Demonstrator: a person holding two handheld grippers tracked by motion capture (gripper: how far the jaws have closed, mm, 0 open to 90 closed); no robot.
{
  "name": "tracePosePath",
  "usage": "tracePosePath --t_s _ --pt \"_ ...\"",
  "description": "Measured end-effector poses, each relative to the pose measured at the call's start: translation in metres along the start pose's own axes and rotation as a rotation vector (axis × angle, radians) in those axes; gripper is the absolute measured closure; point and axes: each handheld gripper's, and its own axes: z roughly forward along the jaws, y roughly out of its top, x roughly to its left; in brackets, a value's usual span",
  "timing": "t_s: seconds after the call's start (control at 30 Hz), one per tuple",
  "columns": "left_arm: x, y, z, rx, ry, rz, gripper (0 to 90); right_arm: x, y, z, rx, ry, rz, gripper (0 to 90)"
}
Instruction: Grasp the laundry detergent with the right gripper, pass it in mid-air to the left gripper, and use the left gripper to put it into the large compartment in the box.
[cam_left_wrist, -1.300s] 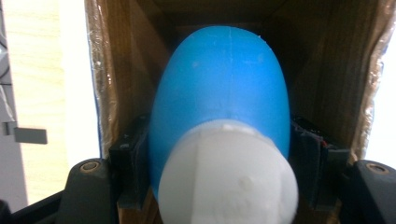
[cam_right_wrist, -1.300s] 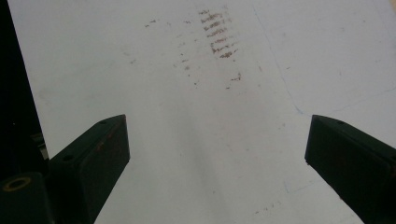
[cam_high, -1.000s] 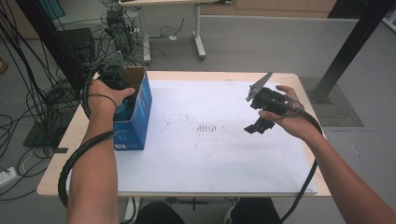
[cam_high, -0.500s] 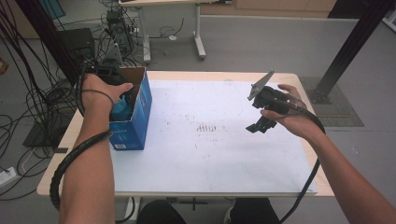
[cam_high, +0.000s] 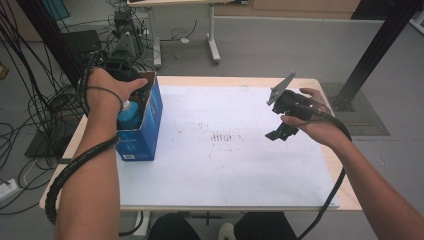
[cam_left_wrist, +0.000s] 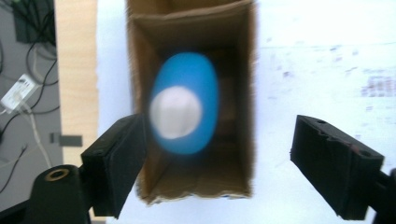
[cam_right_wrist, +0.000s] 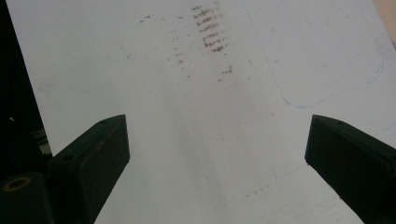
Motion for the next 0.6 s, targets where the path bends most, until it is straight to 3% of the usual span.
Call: tracePosePath --t_s 0.3,0.6 --pt "-0.030 0.013 -0.003 -0.022 -0.008 0.048 12.1 -0.005 -0.005 -0.009 0.010 -0.018 0.024 6.5" --pt "-0.062 0.033 0.005 -0.017 -0.053 0.122 8.8 -0.016 -0.014 -0.018 0.030 -0.035 0.040 6.4"
